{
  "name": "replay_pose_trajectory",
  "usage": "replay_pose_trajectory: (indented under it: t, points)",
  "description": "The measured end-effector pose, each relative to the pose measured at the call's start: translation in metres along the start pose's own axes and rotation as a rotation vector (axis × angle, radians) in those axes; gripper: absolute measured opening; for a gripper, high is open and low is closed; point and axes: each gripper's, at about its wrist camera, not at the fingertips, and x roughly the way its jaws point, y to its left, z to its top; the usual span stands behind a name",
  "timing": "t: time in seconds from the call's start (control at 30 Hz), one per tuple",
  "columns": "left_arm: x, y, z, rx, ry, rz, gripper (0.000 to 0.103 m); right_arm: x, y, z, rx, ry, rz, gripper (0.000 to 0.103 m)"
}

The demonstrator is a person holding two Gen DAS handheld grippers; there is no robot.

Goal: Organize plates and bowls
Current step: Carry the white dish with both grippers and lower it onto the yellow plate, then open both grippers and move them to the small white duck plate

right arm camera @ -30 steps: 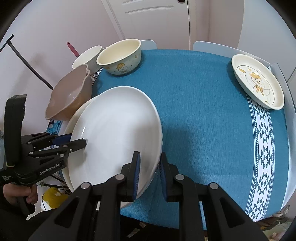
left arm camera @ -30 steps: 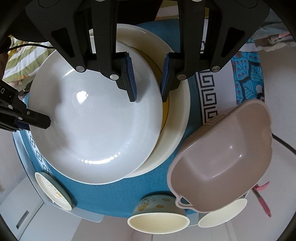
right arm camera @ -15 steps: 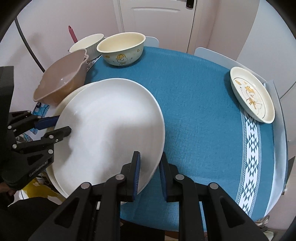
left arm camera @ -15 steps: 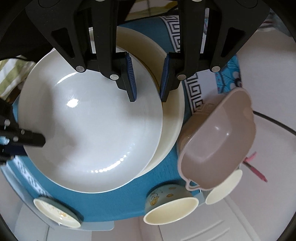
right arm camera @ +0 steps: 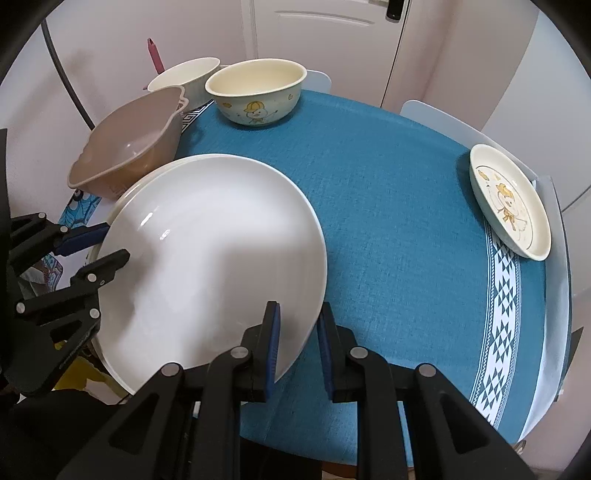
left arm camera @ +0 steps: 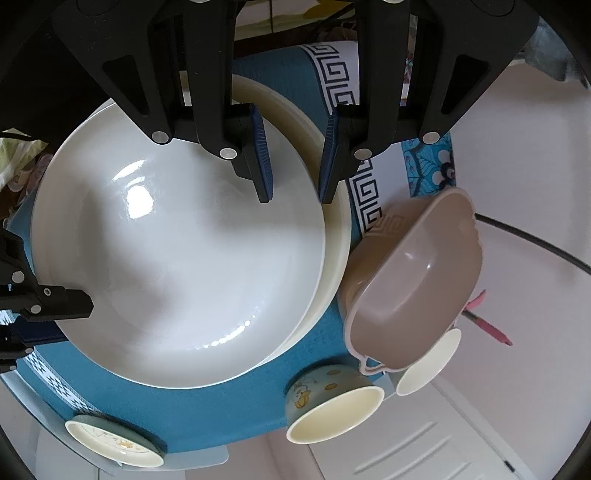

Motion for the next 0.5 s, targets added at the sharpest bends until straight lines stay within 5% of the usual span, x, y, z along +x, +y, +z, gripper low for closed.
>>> replay_pose_trajectory:
  t: [0.23, 0.5]
  points:
    - [-0.005, 0.001, -0.009, -0.01, -0.001, 0.049, 0.023, -0.002, 0.004, 0.0, -0.02, -0.016, 0.013, 0.019]
    - [-0.008, 0.005, -0.012, -0.055, -0.001, 0.02, 0.023, -0.006, 0.006, -0.001, -0.037, -0.02, 0.015, 0.019]
